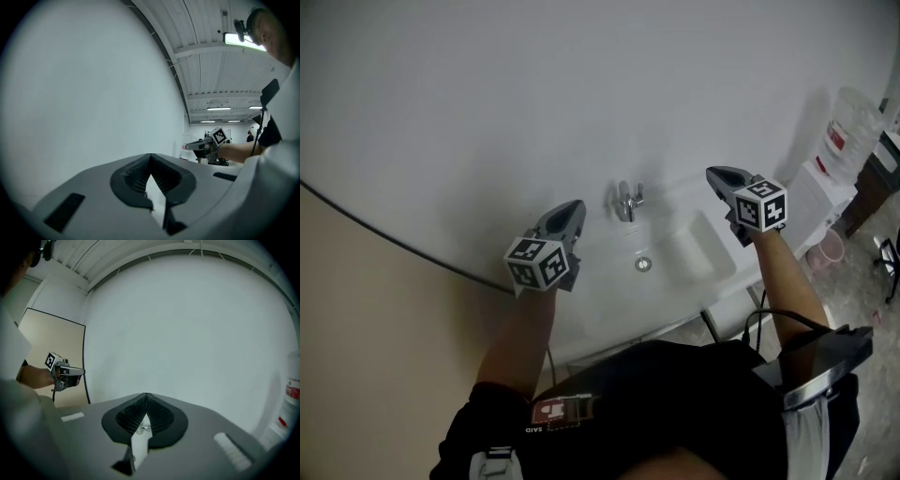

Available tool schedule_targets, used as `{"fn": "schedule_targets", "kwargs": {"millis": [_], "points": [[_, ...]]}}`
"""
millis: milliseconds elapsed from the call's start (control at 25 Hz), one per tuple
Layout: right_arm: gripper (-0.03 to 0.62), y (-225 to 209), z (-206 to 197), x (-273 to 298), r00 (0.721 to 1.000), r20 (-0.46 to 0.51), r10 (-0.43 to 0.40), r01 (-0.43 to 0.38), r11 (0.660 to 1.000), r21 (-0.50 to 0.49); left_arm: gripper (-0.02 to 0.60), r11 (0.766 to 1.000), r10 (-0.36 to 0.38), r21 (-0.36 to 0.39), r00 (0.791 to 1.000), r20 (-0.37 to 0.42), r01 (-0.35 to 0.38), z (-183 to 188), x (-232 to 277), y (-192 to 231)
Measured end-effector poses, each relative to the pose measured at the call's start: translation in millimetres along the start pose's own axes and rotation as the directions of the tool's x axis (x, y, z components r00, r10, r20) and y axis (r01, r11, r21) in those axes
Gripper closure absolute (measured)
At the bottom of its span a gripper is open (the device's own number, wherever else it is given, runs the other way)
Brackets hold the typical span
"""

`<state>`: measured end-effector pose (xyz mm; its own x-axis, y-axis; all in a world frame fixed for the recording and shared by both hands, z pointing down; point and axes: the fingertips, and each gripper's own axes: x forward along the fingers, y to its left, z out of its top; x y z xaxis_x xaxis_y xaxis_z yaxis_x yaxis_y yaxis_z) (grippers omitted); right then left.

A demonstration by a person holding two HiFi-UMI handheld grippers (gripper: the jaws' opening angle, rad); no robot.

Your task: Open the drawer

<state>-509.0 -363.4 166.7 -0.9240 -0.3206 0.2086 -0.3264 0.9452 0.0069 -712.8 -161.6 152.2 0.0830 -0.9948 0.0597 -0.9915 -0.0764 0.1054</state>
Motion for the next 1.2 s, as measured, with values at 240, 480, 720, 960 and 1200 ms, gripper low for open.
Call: {"fn": "schedule_targets", "kwargs": {"millis": [240, 480, 720, 960, 1200], "points": [[0.594, 77, 24, 63, 0.998, 0.001, 0.064, -0.064, 0.998, -0.011, 0.586, 0.992, 0.127, -0.025, 0.992, 0.004, -0.127, 6, -94, 81], [0.594, 142, 22, 146, 0.992, -0.020, 0.124, -0.124, 0.992, -0.014, 0.586, 0.974, 0.219, -0.052, 0.976, -0.004, -0.219, -15, -158, 164], [0.594, 202, 33, 185, 0.981, -0.036, 0.191, -0.192, 0.981, -0.024, 0.586, 0.949, 0.309, -0.066, 0.951, -0.010, -0.309, -13, -219, 200], [0.594, 228, 27, 198, 0.974, 0.013, 0.228, -0.227, 0.973, -0.041, 0.586, 0.918, 0.396, -0.049, 0.917, 0.041, -0.394, -28, -258, 201], [0.594, 206, 36, 234, 0.963, -0.008, 0.271, -0.271, 0.962, -0.036, 0.586, 0.891, 0.450, -0.094, 0.893, 0.033, -0.445, -33, -237, 218]]}}
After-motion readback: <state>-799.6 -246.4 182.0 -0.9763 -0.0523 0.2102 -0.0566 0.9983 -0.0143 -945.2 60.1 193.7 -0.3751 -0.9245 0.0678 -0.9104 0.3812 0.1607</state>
